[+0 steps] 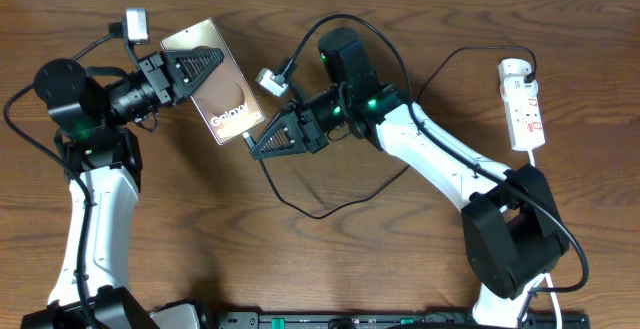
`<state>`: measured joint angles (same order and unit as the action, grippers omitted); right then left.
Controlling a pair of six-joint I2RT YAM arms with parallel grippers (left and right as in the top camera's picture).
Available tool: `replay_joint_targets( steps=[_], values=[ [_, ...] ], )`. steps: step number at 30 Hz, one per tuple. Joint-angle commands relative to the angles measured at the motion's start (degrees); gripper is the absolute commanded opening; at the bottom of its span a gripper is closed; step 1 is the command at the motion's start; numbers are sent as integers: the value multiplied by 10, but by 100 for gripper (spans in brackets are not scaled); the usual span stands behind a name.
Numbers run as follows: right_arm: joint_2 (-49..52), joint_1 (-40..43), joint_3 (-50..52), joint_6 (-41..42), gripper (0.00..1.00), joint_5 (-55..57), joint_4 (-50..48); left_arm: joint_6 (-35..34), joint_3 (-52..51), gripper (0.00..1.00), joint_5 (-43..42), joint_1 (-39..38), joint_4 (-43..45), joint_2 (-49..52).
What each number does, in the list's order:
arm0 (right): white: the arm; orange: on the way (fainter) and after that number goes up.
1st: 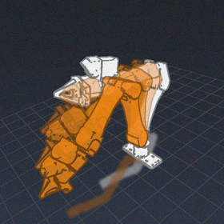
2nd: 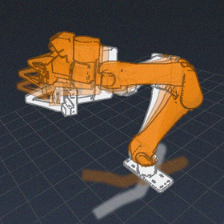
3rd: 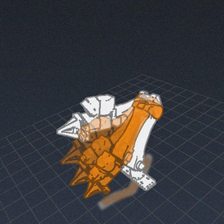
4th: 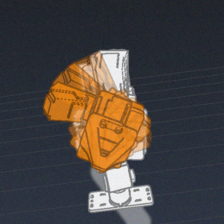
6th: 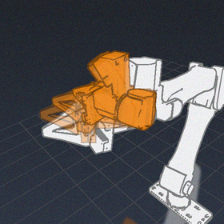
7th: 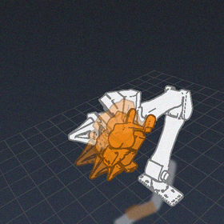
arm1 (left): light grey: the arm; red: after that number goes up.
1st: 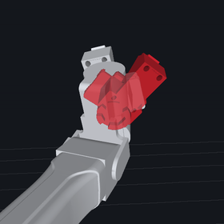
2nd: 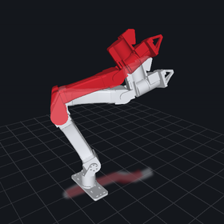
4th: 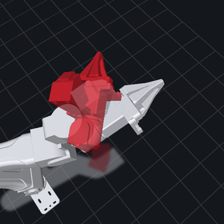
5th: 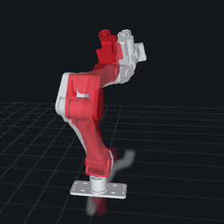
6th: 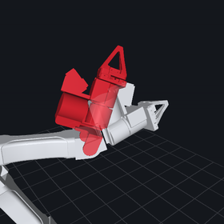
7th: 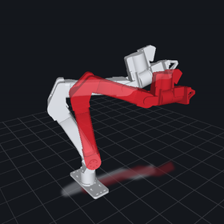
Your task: Plug charger to phone and switch on socket
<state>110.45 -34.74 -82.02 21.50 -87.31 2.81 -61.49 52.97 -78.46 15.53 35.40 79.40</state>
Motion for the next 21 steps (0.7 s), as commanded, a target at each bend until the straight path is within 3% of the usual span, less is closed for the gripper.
replay_joint_targets(
  steps=[1, 21],
  values=[
    [-2, -3, -4, 3, 1, 4, -3, -1, 7, 7, -10, -5, 7, -13],
    [-2, -5, -4, 19, 1, 4, -23, 16, 7, 7, -36, -5, 7, -13]
  ],
)
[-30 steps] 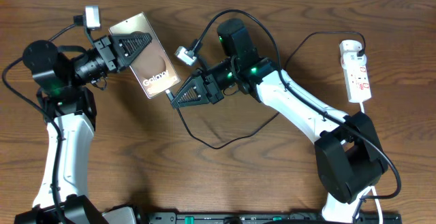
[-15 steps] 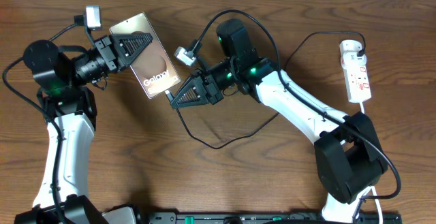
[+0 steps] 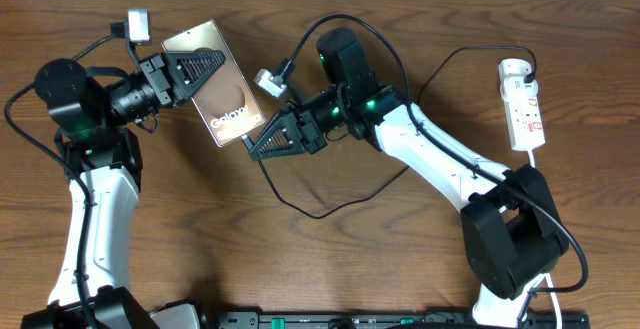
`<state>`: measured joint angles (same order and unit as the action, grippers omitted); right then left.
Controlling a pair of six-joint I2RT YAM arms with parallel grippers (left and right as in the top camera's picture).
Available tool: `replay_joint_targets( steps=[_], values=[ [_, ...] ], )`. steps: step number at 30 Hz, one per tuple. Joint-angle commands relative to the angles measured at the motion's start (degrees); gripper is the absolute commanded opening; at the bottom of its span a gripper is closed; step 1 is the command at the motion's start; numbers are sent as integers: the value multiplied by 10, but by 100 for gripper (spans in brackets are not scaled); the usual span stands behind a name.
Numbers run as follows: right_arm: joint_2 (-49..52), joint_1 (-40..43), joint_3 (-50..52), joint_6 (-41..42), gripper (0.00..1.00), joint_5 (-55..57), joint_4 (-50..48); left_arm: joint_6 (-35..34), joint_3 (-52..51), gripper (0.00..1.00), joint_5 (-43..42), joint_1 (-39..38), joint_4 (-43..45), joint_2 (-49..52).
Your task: Plug charger to phone and switch on socket
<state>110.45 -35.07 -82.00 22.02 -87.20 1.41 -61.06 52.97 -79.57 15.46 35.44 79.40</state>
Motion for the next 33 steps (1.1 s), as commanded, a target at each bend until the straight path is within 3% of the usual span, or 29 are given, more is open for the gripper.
replay_joint_targets(
  steps=[1, 14, 33],
  values=[
    [-2, -1, -4, 14, 1, 3, -13, 12, 7, 7, -25, -5, 7, -13],
    [-2, -1, -4, 96, 1, 16, -95, 58, 7, 7, -35, -23, 7, -13],
    [-2, 7, -4, 110, 3, 16, -115, 66, 7, 7, -38, -34, 7, -13]
  ],
)
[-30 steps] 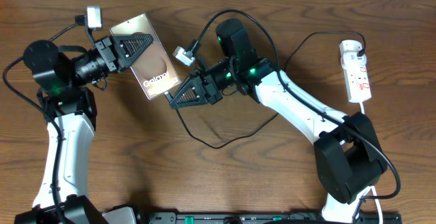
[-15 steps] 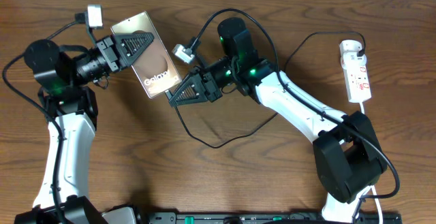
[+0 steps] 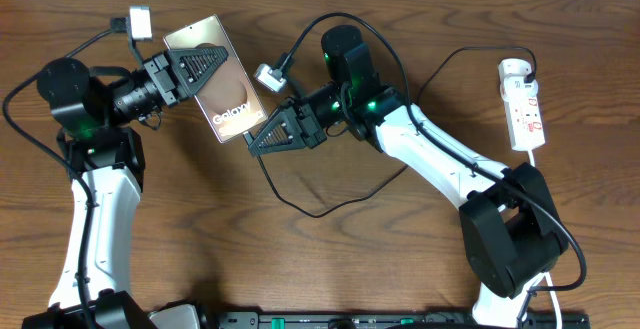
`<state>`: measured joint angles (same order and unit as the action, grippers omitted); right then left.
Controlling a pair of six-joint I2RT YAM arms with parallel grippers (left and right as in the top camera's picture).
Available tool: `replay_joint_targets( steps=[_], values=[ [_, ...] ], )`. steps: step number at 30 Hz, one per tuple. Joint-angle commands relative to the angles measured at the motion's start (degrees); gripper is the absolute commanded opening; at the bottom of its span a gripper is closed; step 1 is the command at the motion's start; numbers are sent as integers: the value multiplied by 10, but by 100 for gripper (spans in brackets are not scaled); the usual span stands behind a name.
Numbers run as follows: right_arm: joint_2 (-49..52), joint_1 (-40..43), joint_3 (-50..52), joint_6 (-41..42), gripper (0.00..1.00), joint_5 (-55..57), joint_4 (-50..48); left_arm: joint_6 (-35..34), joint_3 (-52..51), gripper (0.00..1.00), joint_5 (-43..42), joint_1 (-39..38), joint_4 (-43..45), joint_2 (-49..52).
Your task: Plug charger to phone and switch on socket
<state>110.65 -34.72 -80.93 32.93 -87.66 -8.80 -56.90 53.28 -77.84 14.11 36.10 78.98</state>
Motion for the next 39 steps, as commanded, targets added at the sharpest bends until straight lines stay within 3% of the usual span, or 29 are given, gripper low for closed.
replay_joint_targets(
  steps=[1, 4, 5, 15, 28, 32, 39],
  values=[
    [-4, 3, -15, 1, 16, 20, -13, 25, 4, 7, -55, -21, 0, -9],
    [-4, 3, -15, 1, 90, 20, -13, 25, 4, 7, -55, -19, 0, -9],
    [-4, 3, -15, 1, 99, 20, -13, 25, 4, 7, -55, -19, 0, -9],
    [-4, 6, -15, 1, 99, 22, -13, 24, 4, 7, -55, -4, 0, -9],
    [-4, 78, -15, 9, 99, 81, 25, 14, 4, 7, -57, 105, -74, -9],
    [-4, 100, -15, -38, 99, 177, 128, 40, 4, 7, -61, 130, -116, -9],
    [-5, 119, -23, -161, 99, 448, 401, 187, 4, 7, -51, 132, -276, -9]
  ],
)
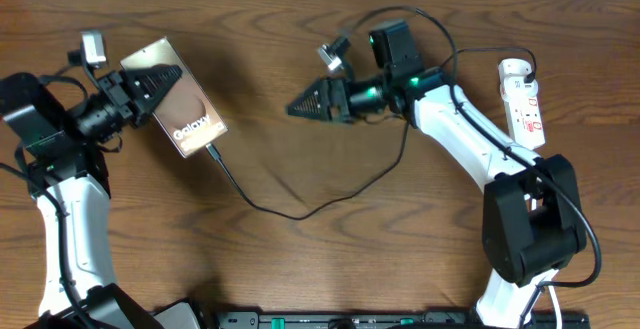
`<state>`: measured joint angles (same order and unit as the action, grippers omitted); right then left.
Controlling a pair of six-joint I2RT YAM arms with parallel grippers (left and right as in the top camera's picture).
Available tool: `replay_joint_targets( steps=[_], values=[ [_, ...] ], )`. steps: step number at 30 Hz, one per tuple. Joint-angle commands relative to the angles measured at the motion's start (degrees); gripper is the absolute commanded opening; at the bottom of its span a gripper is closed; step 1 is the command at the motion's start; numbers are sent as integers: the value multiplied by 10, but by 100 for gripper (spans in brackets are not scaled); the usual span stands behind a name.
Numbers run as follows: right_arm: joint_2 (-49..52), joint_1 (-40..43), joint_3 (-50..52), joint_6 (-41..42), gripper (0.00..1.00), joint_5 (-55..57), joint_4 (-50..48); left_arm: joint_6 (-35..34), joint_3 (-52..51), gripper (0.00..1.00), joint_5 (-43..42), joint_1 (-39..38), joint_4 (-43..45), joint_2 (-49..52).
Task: Plug charger to phone and switch on socket
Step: 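Withdraw the right gripper up and away toward the table's far right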
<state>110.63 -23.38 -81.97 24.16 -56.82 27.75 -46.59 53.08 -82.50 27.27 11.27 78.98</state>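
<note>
My left gripper (pixel 165 81) is shut on the gold phone (pixel 185 119) at the far left, which lies tilted with its "Galaxy" screen up. The black charger cable (pixel 300 214) is plugged into the phone's lower end (pixel 211 150). From there it loops across the table towards the white socket strip (pixel 523 104) at the right edge. My right gripper (pixel 296 110) hangs over the table's middle with its tip pointing left, well clear of phone and cable plug. It shows edge-on, so its jaws cannot be read. The strip's switch is too small to read.
Cable slack curves below and behind my right arm (pixel 460 134). A second lead runs from the strip down the right side. A black bar (pixel 400 321) lines the table's front edge.
My right gripper was at the phone's lower end on the cable plug; it is now far to the right with the plug left in the phone. My left gripper has moved left with the phone.
At all three earlier moments my left gripper held the phone near the upper middle and my right gripper held the cable plug against its lower end, barely shifting. Now the plug sits in the phone, my right gripper is away, and the phone is further left.
</note>
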Motion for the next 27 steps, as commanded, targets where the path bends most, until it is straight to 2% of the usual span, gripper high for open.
replay_joint_targets(
  steps=[1, 4, 7, 10, 13, 19, 27],
  values=[
    [-7, 7, -17, -82, 99, 165, 63, 109, 6, 7, 5, 1, -58, -9],
    [-22, 9, -37, -85, 99, 275, 141, 185, 6, 7, 46, 0, -164, -9],
    [-49, 8, -58, -74, 99, 371, 195, 291, 6, 7, 114, -4, -302, -9],
    [-84, 8, -69, -73, 99, 388, 218, 391, 6, 7, 203, -16, -428, -9],
    [-129, 8, -69, -73, 99, 394, 223, 450, 3, 7, 278, -29, -504, -9],
    [-183, 8, -69, -73, 99, 411, 235, 475, -43, 7, 293, -35, -505, -6],
    [-189, 7, -69, -73, 99, 419, 278, 474, -112, 7, 331, -35, -461, 10]
  ],
)
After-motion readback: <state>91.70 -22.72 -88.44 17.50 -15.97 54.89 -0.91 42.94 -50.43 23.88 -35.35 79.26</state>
